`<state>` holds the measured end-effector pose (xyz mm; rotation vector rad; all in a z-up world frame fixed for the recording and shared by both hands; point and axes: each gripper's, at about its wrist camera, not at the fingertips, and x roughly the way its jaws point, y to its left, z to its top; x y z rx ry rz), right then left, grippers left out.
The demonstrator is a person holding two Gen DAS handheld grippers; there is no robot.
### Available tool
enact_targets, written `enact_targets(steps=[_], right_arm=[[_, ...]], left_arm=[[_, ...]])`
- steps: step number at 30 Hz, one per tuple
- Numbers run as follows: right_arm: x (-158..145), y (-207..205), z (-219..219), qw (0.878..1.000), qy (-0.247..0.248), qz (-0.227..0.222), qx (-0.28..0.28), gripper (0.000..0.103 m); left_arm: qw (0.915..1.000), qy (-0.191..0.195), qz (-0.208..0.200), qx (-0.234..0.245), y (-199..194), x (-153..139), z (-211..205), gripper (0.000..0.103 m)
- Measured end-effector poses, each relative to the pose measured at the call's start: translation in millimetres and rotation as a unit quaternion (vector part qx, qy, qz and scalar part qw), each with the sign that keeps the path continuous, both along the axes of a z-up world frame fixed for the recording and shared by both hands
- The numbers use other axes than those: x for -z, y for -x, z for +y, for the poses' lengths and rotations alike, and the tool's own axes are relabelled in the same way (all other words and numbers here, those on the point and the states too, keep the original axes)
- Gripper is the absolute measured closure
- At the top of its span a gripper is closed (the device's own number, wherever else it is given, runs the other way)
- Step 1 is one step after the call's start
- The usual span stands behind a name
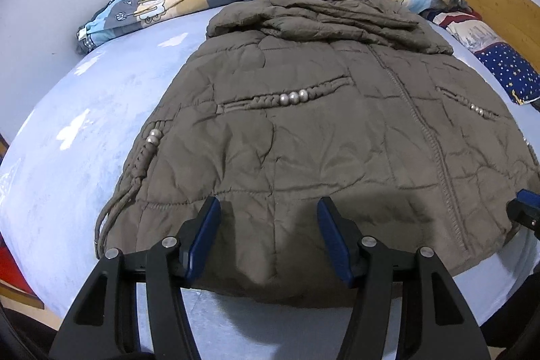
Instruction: Fold large clothes
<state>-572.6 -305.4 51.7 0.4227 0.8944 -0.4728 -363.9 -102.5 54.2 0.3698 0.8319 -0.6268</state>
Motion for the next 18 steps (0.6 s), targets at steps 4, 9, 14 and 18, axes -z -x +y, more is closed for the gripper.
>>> enact_targets(steps=[4, 9, 14, 18], right_arm=[[7.7, -1.6, -2.6, 1.000, -0.003, 0.009, -0.001, 0.051], [16.5, -3.9, -7.2, 1.000, -0.008, 0.014, -0.003, 0.048], [22.9, -3.0, -4.6, 1.000, 0.003, 0.018, -0.013, 0.047], [21.9, 0.5, -1.9, 1.000, 0.011, 0.012, -0.020, 0.045]], left_arm=[[1.0000, 0.000, -0.005, 0.004, -0.2, 7.2, 0.9, 0.043], [0.9999, 0.000, -0.014, 0.005, 2.3, 13.7, -0.5, 0.043], [1.0000, 0.004, -0.007, -0.001, 0.2, 14.4, -1.1, 0.043], [0.9999, 0.005, -0.010, -0.001, 1.0, 14.3, -0.5, 0.043]])
